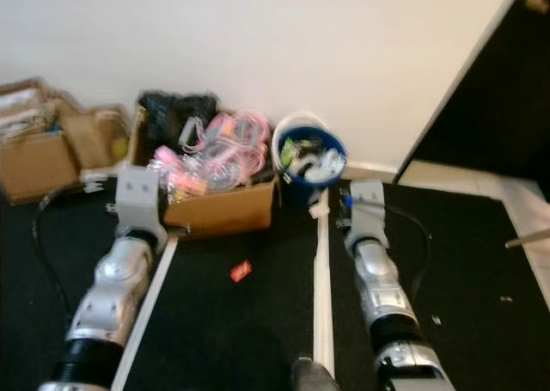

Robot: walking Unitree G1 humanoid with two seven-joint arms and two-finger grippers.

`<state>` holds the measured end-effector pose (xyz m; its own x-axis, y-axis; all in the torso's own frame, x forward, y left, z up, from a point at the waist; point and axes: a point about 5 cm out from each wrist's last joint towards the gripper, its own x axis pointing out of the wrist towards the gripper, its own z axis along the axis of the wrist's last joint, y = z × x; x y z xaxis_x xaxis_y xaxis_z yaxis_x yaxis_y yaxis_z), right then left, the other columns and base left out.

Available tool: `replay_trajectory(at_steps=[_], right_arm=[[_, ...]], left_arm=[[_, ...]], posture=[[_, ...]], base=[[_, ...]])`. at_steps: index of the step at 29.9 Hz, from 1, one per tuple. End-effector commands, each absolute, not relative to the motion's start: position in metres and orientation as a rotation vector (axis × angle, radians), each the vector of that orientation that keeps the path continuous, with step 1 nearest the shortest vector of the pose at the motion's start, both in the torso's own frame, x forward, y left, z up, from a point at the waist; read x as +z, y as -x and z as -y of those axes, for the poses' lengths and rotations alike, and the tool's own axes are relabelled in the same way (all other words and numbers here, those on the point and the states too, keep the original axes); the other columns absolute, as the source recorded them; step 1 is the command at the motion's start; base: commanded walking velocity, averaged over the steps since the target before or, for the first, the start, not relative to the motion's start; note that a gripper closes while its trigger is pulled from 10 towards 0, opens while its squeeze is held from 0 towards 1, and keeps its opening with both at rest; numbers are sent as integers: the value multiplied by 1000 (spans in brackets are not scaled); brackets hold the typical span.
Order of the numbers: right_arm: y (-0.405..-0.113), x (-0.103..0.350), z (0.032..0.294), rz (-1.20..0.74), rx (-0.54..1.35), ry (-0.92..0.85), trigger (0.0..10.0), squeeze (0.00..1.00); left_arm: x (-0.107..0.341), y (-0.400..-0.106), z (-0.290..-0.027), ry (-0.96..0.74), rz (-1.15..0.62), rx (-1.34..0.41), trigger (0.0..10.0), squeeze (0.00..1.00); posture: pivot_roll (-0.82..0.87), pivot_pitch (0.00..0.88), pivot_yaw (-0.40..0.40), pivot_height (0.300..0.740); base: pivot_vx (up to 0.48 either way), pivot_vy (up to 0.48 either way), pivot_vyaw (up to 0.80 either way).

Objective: Picking trash to rubbish bin

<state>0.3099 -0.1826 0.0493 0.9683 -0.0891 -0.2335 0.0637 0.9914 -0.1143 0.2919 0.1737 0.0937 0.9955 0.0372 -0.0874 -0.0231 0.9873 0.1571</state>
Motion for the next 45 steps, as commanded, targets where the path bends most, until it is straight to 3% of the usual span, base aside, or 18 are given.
replay_trajectory(at_steps=[1,45], right_arm=[[-308,47,184,-253,-78,107,10000,0],[-307,51,182,-240,-75,114,10000,0]], left_arm=[[91,-291,-168,-164,-99,9,10000,0],[93,-291,-171,-165,-92,17,10000,0]], posture=[[59,50,-58,740],[55,32,-68,740]], base=[[0,0,-800],[0,0,-800]])
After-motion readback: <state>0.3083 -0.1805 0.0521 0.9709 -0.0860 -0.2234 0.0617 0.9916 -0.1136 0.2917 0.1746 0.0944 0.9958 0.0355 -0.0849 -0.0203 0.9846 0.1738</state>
